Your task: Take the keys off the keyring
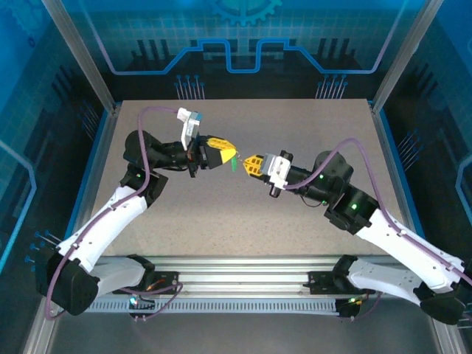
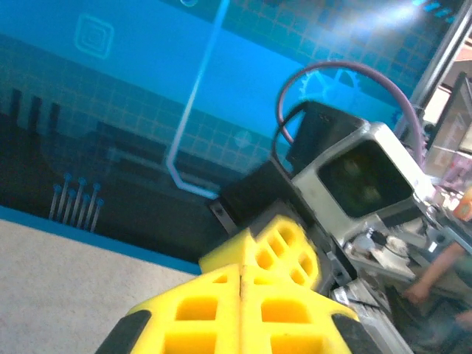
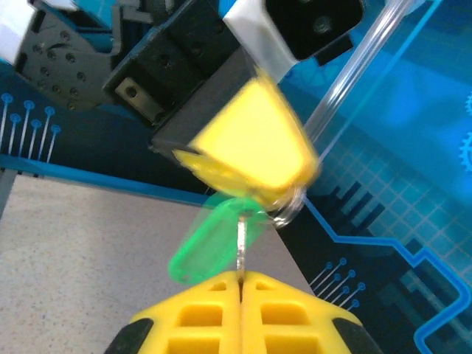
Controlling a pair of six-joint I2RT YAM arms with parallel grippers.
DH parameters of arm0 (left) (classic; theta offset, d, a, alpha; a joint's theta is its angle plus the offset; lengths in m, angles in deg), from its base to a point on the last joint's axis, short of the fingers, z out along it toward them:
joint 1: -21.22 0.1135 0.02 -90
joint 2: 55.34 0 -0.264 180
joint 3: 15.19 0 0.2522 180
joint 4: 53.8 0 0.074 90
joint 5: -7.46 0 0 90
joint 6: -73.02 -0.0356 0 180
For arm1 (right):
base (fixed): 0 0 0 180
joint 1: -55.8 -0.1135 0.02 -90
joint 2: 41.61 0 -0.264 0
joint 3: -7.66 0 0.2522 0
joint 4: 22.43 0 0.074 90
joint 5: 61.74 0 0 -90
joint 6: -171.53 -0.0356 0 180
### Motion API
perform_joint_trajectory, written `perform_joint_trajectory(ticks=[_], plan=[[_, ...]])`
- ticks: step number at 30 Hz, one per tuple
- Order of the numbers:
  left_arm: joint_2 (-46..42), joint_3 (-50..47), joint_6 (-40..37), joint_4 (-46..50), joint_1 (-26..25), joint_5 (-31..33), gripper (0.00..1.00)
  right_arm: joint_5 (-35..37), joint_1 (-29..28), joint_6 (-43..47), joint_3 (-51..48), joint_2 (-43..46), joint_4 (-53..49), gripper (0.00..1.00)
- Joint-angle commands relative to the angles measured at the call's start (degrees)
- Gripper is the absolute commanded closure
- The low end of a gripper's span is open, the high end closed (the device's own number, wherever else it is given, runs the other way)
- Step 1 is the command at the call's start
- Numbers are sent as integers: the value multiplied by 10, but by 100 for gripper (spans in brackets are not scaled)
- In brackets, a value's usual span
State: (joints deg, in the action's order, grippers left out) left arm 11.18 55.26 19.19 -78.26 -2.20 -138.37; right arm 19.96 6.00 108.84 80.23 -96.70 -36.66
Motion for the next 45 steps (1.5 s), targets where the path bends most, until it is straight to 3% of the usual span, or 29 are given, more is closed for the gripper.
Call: perform_joint_trajectory(ticks=[1,5,10,15,19,25,31,37,45], plan=[[2,-8,20,-50,4,42,100,62,-54,68,-1,-21,-17,100],[-4,-5,-5,-6,-1,48,100,133,-74,69,3,-37,6,100],[-28,-21,-60,60,0,79,100,92,-48,5,4,-28,-17,100],[-71,-44,-151,195,0,167,100,105,-35,-64,-28,-6,-43,100],[-106,-90,-182,270,0,268,100,86,15,-172,-80,29,-39,100],[-128,-172,-124,335,0,439,100,70,104,-317,-187,42,-2,100],[-119,-245,-70,342,-1,548,100,84,172,-423,-253,-8,43,100],[-65,-261,-51,355,0,622,100,93,210,-484,-272,-119,98,100],[54,-256,-32,305,9,642,100,96,239,-537,-258,-263,180,100]])
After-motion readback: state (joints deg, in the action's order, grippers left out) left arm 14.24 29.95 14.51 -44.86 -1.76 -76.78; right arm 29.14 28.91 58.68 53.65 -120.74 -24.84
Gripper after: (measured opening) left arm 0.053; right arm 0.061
